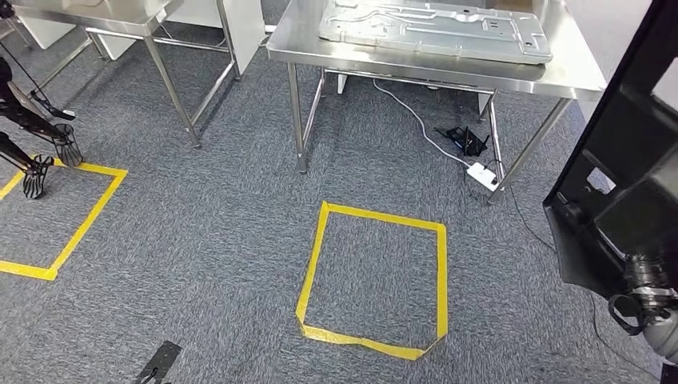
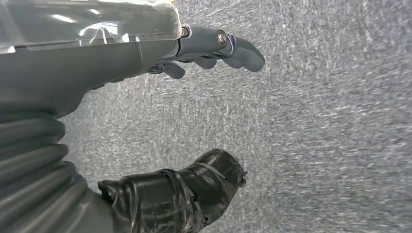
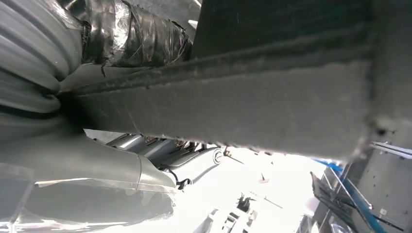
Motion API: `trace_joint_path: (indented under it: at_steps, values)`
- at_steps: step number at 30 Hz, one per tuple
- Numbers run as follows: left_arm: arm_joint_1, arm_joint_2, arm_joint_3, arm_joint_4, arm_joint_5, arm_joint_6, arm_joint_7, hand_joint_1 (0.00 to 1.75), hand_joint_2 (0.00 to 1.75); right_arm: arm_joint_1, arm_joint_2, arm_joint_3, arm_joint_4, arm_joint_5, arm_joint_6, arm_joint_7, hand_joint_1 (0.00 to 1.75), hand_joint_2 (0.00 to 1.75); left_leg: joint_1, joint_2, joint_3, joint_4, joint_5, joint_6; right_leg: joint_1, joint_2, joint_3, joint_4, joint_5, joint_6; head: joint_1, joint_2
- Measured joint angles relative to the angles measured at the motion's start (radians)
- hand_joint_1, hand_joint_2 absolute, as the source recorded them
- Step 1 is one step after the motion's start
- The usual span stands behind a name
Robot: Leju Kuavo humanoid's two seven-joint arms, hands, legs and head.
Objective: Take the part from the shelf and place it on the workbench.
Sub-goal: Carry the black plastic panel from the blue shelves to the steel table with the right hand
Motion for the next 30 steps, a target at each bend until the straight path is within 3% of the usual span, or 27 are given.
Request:
trace_joint_path:
  at_steps: [2,6,8,10,12,13,15,17,21,23,25,26,27,28,30]
  values:
    - [0.0,-0.001,0.0,0.0,0.0,0.001,0.0,0.0,1.75,0.0,-0.002,0.0,0.0,-0.001,-0.001,0.0,1.75,1.75,0.0,-0.002,0.009,-0.004,-0.011,-0.009,0.01,0.001,0.03,-0.077,0.014,-0.012,0.0,0.0]
    - [0.0,-0.002,0.0,0.0,-0.001,0.001,0.0,0.0,1.75,0.003,-0.005,0.0,-0.001,-0.001,-0.002,0.0,1.75,1.75,-0.002,0.002,0.021,0.019,-0.019,-0.031,0.005,0.001,0.067,-0.102,0.013,-0.029,-0.003,0.0]
    - [-0.003,-0.003,0.0,0.001,-0.001,0.001,-0.001,0.0,1.75,0.002,-0.005,0.0,-0.002,-0.001,-0.002,0.0,1.75,1.75,0.0,0.005,-0.025,0.104,-0.046,-0.04,0.002,-0.001,0.086,-0.109,0.007,-0.037,-0.006,0.0]
    - [-0.001,-0.003,0.0,0.001,-0.001,0.002,-0.001,0.0,1.75,0.002,-0.005,0.0,-0.002,-0.001,-0.003,0.0,1.75,1.75,0.002,0.006,-0.105,0.22,-0.093,-0.048,0.002,-0.001,0.096,-0.11,-0.005,-0.042,-0.008,0.0]
    - [0.003,-0.003,0.0,0.001,-0.001,0.002,-0.001,0.0,1.75,0.004,-0.005,0.0,-0.002,-0.005,-0.006,-0.002,1.75,1.75,0.004,0.007,-0.155,0.256,-0.108,-0.053,0.002,0.0,0.113,-0.109,-0.02,-0.041,-0.009,0.0]
    - [0.004,-0.003,0.0,0.001,-0.001,0.003,0.0,0.0,1.75,0.005,-0.005,0.0,-0.002,-0.011,-0.009,-0.004,1.75,1.75,0.006,0.007,-0.157,0.225,-0.084,-0.054,0.002,0.001,0.124,-0.109,-0.028,-0.039,-0.009,0.0]
    - [0.006,-0.003,0.0,0.001,-0.001,0.005,0.002,0.0,1.75,0.007,-0.005,0.0,-0.002,-0.033,-0.019,-0.016,1.75,1.75,0.007,0.009,-0.131,0.106,0.014,-0.051,0.002,0.0,0.148,-0.109,-0.048,-0.034,-0.007,0.0]
    - [0.007,-0.003,0.0,0.001,-0.001,0.006,0.004,0.0,1.75,0.009,-0.004,0.0,-0.001,-0.057,-0.029,-0.032,1.75,1.75,0.002,0.011,-0.114,0.029,0.064,-0.041,0.002,0.001,0.159,-0.107,-0.063,-0.025,-0.005,0.0]
    - [0.009,-0.004,0.0,0.001,-0.001,0.007,0.008,0.0,1.75,0.019,0.0,-0.001,-0.001,-0.081,-0.038,-0.054,1.75,1.75,-0.001,0.011,-0.096,0.012,0.075,-0.018,-0.001,0.003,0.167,-0.099,-0.088,-0.002,-0.004,0.0]
    - [0.003,-0.004,0.0,0.001,-0.001,0.008,0.008,0.0,1.75,0.021,0.001,-0.003,-0.001,-0.087,-0.038,-0.066,1.75,1.75,0.003,0.01,-0.082,0.004,0.072,-0.007,-0.004,0.003,0.136,-0.032,-0.123,0.007,0.0,0.0]
    - [0.001,-0.003,0.0,0.001,-0.001,0.009,0.01,0.0,1.75,0.026,0.004,-0.006,-0.001,-0.095,-0.038,-0.074,1.75,1.75,0.003,0.01,-0.075,0.003,0.063,-0.001,-0.008,0.003,0.056,0.099,-0.166,0.014,0.004,0.0]
    - [0.001,-0.003,0.0,0.001,-0.001,0.009,0.011,0.0,1.75,0.03,0.007,-0.006,0.0,-0.1,-0.038,-0.076,1.75,1.75,0.003,0.011,-0.072,0.003,0.059,0.001,-0.01,0.003,0.014,0.154,-0.174,0.017,0.004,0.0]
    - [0.001,-0.004,0.0,0.001,-0.001,0.01,0.012,0.0,1.75,0.035,0.008,-0.006,0.0,-0.107,-0.038,-0.078,1.75,1.75,0.003,0.012,-0.067,0.003,0.054,0.001,-0.012,0.003,-0.014,0.178,-0.163,0.018,0.004,0.0]
    - [0.002,-0.004,0.0,0.001,-0.001,0.01,0.014,0.0,1.75,0.039,0.01,-0.008,0.0,-0.113,-0.038,-0.081,1.75,1.75,0.003,0.013,-0.06,0.003,0.048,0.0,-0.014,0.002,-0.021,0.161,-0.132,0.019,0.004,0.0]
    - [0.002,-0.005,0.0,0.001,-0.001,0.01,0.015,0.0,1.75,0.041,0.013,-0.011,0.0,-0.121,-0.039,-0.089,1.75,1.75,0.004,0.016,-0.043,0.003,0.035,-0.005,-0.015,-0.013,0.014,0.044,-0.043,0.018,0.004,0.0]
